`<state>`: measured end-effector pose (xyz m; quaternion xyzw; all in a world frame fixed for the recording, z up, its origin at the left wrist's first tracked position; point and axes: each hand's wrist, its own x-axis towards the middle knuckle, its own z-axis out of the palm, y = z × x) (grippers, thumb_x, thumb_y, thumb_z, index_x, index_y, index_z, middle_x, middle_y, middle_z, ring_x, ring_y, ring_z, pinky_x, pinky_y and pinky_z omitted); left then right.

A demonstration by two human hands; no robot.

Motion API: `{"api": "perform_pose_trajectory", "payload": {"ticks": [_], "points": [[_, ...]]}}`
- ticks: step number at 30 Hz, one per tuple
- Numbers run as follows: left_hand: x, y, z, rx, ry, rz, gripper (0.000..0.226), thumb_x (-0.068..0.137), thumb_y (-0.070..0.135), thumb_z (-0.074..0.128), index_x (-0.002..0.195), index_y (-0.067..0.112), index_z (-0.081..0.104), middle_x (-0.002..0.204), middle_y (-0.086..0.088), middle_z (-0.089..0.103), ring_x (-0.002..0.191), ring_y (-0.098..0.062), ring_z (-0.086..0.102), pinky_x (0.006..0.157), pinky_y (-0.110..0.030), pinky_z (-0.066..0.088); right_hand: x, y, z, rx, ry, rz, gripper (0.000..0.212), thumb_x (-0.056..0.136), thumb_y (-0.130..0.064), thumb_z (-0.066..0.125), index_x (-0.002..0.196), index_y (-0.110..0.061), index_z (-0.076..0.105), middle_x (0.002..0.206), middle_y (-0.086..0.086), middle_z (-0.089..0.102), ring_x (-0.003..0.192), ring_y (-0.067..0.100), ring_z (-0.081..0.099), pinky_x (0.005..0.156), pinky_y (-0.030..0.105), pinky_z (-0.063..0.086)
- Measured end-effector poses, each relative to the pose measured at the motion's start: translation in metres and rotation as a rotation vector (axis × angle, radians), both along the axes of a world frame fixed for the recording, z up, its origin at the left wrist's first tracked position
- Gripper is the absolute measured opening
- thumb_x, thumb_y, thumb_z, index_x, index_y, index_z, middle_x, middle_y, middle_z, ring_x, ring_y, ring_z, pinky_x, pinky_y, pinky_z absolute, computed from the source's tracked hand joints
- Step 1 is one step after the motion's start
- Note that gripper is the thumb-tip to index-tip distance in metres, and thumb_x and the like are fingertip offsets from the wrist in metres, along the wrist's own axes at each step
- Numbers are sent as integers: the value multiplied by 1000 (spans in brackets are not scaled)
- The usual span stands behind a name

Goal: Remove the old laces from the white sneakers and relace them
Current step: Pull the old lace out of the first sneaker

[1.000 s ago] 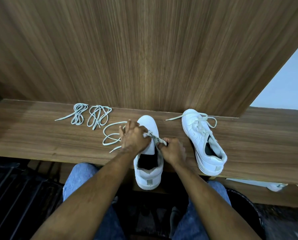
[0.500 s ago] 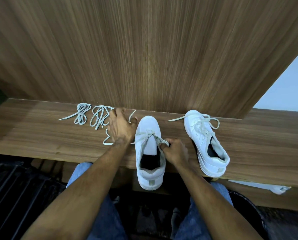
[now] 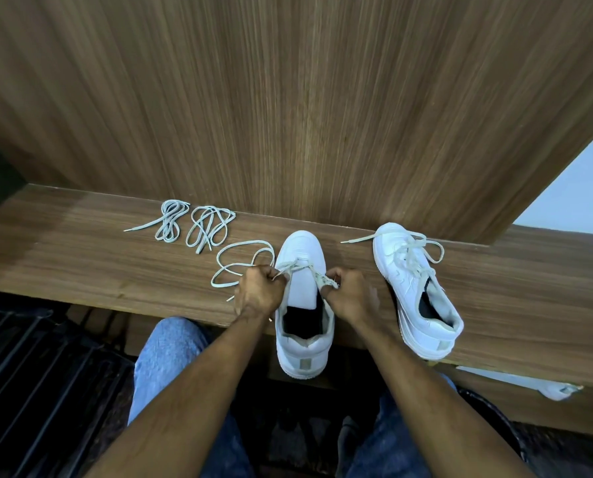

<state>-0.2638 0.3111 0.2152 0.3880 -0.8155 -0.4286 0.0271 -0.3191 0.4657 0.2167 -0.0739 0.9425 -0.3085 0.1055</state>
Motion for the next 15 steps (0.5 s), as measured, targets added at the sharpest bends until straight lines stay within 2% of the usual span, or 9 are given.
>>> {"api": "perform_pose_trajectory", "payload": {"ticks": [3,5,7,9,11,13,14,15], "points": [[1,-1,-4,50,28,20,31,79,44,70,56,26,59,91,-14,68,94,-36,62,77,-33,50,-5,-14,8,161,111,147,47,81,-26,59,127,-30,55,117,5,66,109,31,60,84,35,47],[1,-2,-6,65,44,18,39,80,43,70,50,23,55,91,-18,67,95,-38,62,74,-33,50,-7,-26,8,260,228,276,44,84,-25,57,127,-25,52,121,8,60,108,35,60,81,38,49],[3,-3,-8,73,39,11,42,81,43,69,49,21,53,91,-19,67,94,-37,63,71,-32,47,-9,-38,3,313,263,365,40,87,-27,56,126,-23,51,128,6,49,110,33,58,81,41,50],[4,-2,-8,70,39,-3,35,83,43,67,59,19,60,90,-18,67,92,-36,63,70,-30,45,-10,-45,0,404,311,397,35,92,-30,53,125,-22,53,130,6,44,109,34,57,82,43,49],[5,-3,-9,54,39,-21,27,84,45,65,79,18,68,91,-14,68,92,-34,63,74,-31,47,-10,-48,-4,477,389,384,29,94,-30,49,120,-20,57,126,8,48,106,36,58,87,45,47],[5,-2,-12,44,33,-26,26,84,46,65,83,20,69,94,-12,69,93,-33,63,76,-32,47,-14,-46,-6,369,406,324,22,93,-26,50,109,-19,63,116,9,59,98,36,62,88,43,47],[5,-2,-13,51,33,-24,26,83,47,65,80,21,68,95,-12,69,94,-34,63,77,-32,47,-16,-43,-5,202,367,220,18,91,-23,51,101,-18,66,107,10,65,93,35,64,84,40,49],[5,-2,-14,59,39,-17,26,82,47,65,76,22,66,96,-13,69,94,-34,62,79,-32,48,-19,-40,-1,-59,249,46,15,90,-18,53,93,-17,68,97,10,68,88,33,65,78,37,50]]}}
